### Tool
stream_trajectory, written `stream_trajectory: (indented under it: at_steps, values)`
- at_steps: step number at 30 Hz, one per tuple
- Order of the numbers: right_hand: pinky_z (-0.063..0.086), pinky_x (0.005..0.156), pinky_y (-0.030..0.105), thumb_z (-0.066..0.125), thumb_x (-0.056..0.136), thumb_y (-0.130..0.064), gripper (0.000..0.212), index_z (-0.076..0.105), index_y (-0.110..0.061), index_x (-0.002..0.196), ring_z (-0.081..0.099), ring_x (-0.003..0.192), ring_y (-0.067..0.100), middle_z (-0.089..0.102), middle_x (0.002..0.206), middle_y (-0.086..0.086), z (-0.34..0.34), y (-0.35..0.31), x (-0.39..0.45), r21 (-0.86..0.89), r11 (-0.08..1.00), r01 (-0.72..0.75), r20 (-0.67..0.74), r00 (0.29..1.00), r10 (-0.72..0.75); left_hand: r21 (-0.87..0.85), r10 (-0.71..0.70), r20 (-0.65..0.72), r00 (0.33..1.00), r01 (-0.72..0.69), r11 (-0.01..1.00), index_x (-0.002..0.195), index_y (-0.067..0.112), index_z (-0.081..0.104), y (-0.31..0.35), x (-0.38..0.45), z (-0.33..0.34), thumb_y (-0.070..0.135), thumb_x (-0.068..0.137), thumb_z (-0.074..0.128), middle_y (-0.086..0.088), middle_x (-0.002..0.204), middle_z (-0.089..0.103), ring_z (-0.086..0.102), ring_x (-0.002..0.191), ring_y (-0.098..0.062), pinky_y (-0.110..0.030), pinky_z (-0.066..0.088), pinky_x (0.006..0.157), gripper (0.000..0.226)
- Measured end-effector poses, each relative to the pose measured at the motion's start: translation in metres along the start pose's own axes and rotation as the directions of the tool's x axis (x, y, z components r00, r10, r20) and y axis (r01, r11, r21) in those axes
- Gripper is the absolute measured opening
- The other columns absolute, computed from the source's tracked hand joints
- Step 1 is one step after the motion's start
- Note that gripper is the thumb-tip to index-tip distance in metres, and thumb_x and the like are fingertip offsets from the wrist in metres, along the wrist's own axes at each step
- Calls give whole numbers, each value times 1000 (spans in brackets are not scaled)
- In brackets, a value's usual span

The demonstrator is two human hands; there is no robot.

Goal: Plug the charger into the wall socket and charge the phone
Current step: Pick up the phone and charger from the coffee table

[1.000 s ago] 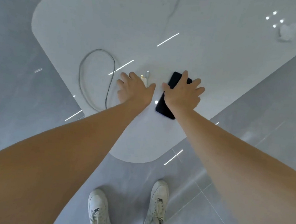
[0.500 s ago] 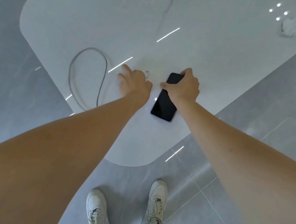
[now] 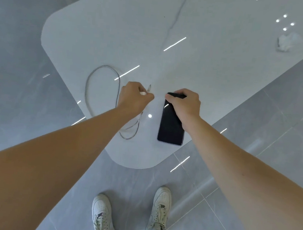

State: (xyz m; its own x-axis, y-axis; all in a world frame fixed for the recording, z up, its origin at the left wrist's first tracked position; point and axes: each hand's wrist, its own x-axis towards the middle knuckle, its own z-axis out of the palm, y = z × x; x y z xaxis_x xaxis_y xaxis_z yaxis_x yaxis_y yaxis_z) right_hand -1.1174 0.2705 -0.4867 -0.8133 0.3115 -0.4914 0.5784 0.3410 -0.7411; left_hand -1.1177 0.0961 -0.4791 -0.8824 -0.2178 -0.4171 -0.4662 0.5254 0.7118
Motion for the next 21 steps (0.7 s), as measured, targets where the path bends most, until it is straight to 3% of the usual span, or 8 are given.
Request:
stream_trajectory:
  at_steps: [3,5,9,13,17,19,21]
  values:
    - [58,69,31,85,75,-36,18,72,-24,76,71,75,15,72,79,-8,-9,-18,-36,-34,999,-3,16,1000,3,-15,-33,2,999,33,999,77,12,73,8,-29,-30,27,76,74,2,68,70,61,55,-9,-24,52,53,15]
    - [58,71,33,85,75,-39,22,73,-21,77,71,77,18,72,77,-8,-19,-36,-65,-55,998,-17,36,999,19,-41,-68,-7,998,68,997,74,13,73,18,-55,-58,28,77,73,6,63,68,56,50,-6,-22,45,51,15]
    - [60,74,36,84,75,-44,24,73,-22,76,71,75,18,73,76,-8,-47,-89,-138,-74,997,-13,118,993,22,-117,-133,-54,990,126,985,75,13,74,49,-121,-129,26,81,71,9,53,70,58,51,-5,-24,48,53,15]
    - [61,77,39,84,75,-47,26,73,-24,76,72,81,20,74,80,-7,-72,-154,-216,-117,988,105,232,970,-76,-179,-146,-141,979,120,977,74,15,73,81,-202,-210,25,84,72,8,54,71,60,48,0,-24,46,48,14]
    - [58,71,30,84,75,-50,25,75,-26,78,71,82,9,74,79,-13,-82,-229,-295,-112,953,283,414,885,-214,-233,-182,-268,946,119,965,70,17,70,103,-291,-293,25,85,72,10,59,73,60,44,0,-14,43,38,17]
    - [56,69,26,83,74,-50,24,76,-27,76,71,80,6,74,77,-16,-83,-261,-337,-96,925,367,501,821,-274,-244,-212,-348,913,131,961,69,20,69,107,-341,-332,24,85,73,10,58,73,60,43,-3,-16,44,36,17]
    - [57,71,28,83,73,-50,25,76,-26,76,72,80,9,75,77,-14,-81,-285,-381,-76,885,458,592,736,-330,-264,-258,-435,863,152,953,68,23,69,107,-395,-367,24,84,74,10,57,73,64,46,-6,-24,51,44,18]
